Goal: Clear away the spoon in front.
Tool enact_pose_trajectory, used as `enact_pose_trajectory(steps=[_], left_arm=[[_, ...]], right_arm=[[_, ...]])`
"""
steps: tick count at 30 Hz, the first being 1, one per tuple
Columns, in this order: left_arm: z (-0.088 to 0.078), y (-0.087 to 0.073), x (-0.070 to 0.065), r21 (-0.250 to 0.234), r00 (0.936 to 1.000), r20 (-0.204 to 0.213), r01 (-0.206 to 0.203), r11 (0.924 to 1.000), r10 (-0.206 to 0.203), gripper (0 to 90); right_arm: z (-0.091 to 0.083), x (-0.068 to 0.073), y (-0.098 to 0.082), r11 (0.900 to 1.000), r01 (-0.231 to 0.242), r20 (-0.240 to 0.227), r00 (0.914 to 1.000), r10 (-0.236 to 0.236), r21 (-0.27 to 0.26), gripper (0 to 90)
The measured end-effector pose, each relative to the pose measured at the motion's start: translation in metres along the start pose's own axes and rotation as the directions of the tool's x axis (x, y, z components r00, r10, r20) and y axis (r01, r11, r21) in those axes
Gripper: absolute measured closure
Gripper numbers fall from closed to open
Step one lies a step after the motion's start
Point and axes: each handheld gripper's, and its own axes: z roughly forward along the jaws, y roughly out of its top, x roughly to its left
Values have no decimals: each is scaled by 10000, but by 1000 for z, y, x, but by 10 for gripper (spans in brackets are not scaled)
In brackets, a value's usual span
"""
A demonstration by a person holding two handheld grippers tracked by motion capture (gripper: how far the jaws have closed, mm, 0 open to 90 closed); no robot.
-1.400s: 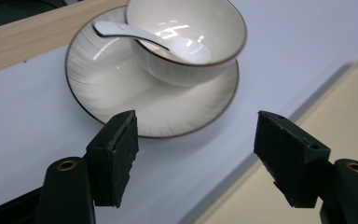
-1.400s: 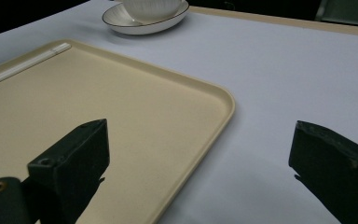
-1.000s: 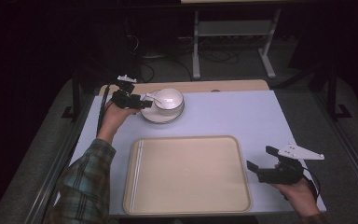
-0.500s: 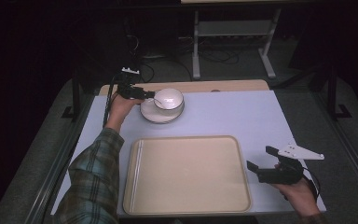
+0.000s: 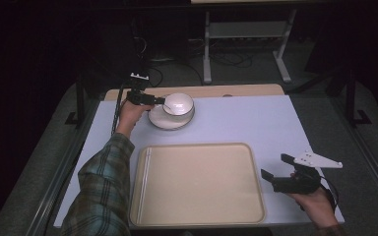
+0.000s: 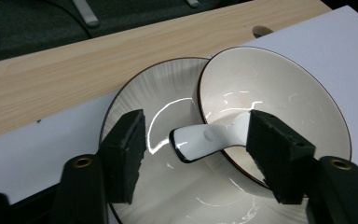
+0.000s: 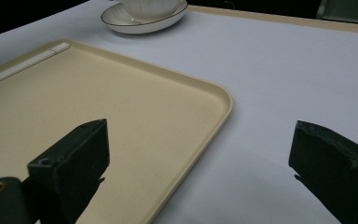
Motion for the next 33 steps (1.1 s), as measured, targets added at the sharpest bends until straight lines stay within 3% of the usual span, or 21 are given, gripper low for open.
enact_pose_trajectory(steps=[14,25,33], left_arm=[[-1,-2,0,299,9990,326,-312,9991,302,555],[-6,-7,-2,756,9970,596,-534,9957,490,604],[-8,-15,-3,523,9954,837,-501,9974,456,631]], right_arm=[[-1,-1,0,10000,10,34,10000,-10,-19,44],[-2,0,0,10000,-5,56,10000,5,-30,44],[-1,1,0,10000,48,43,10000,-48,-32,44]])
